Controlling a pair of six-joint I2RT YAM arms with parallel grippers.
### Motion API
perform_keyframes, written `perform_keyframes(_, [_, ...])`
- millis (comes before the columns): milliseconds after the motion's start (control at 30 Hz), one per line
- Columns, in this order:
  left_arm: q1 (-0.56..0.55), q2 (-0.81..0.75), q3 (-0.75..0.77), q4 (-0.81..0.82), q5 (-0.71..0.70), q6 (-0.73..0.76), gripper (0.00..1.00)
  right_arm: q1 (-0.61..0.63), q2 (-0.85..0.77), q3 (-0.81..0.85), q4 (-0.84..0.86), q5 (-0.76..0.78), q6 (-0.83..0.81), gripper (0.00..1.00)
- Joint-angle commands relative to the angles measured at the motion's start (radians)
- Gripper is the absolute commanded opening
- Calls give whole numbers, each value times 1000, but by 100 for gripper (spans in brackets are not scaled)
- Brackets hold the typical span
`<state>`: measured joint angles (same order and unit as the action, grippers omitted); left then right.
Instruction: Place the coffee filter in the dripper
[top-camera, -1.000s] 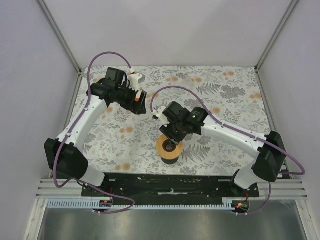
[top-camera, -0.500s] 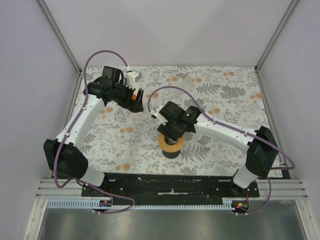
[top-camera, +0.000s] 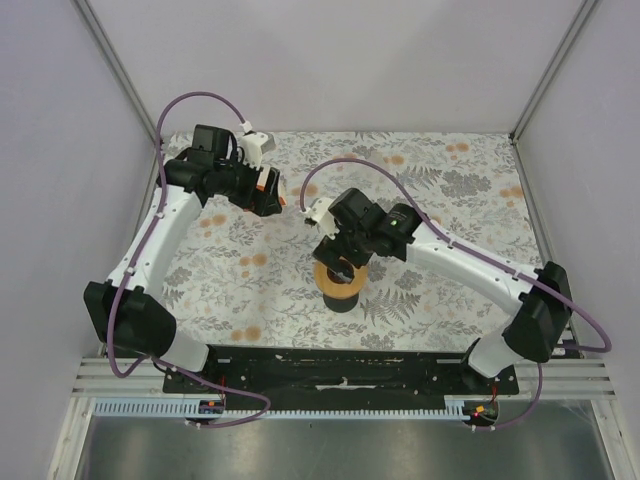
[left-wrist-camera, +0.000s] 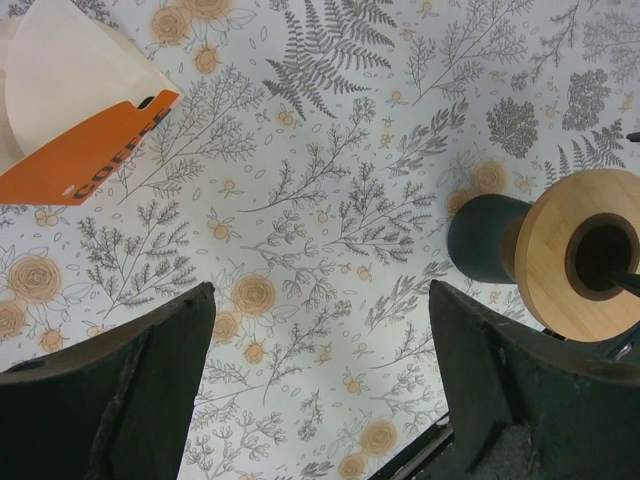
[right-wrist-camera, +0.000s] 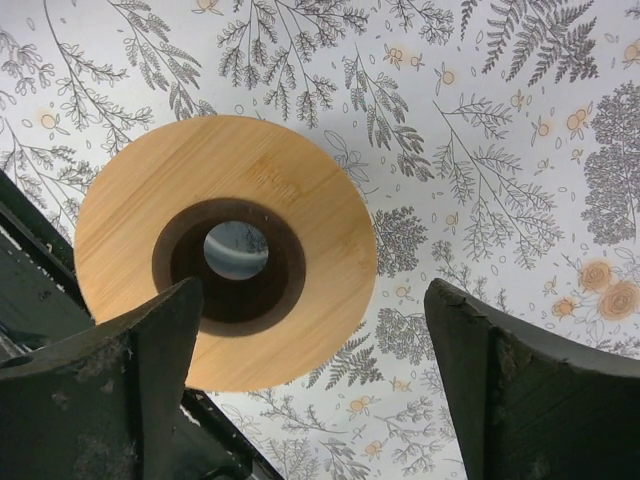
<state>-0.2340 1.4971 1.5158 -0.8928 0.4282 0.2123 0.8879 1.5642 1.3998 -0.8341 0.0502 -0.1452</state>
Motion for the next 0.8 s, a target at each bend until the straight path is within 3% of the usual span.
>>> perform_keyframes(0, [9, -5, 46, -8, 40, 33, 92, -1, -75, 71, -26, -36, -28, 98])
perform_keyframes(100, [12, -12, 46, -6, 41, 35, 92, -36, -105, 140, -27, -33, -16, 98])
perform_keyframes(267, [19, -17, 35, 14, 49, 18, 92, -248, -54, 275, 102, 2, 93, 94])
perform_keyframes(467, [25, -23, 20, 15, 52, 19, 91, -524, 247, 514, 204, -33, 243, 74])
perform_keyframes(600, [36, -12, 17, 11, 29, 35, 91, -599, 471, 726, 225, -46, 289, 62])
perform_keyframes(767, [50, 25, 30, 8, 32, 39, 91, -635, 692, 912, 251, -47, 335, 59])
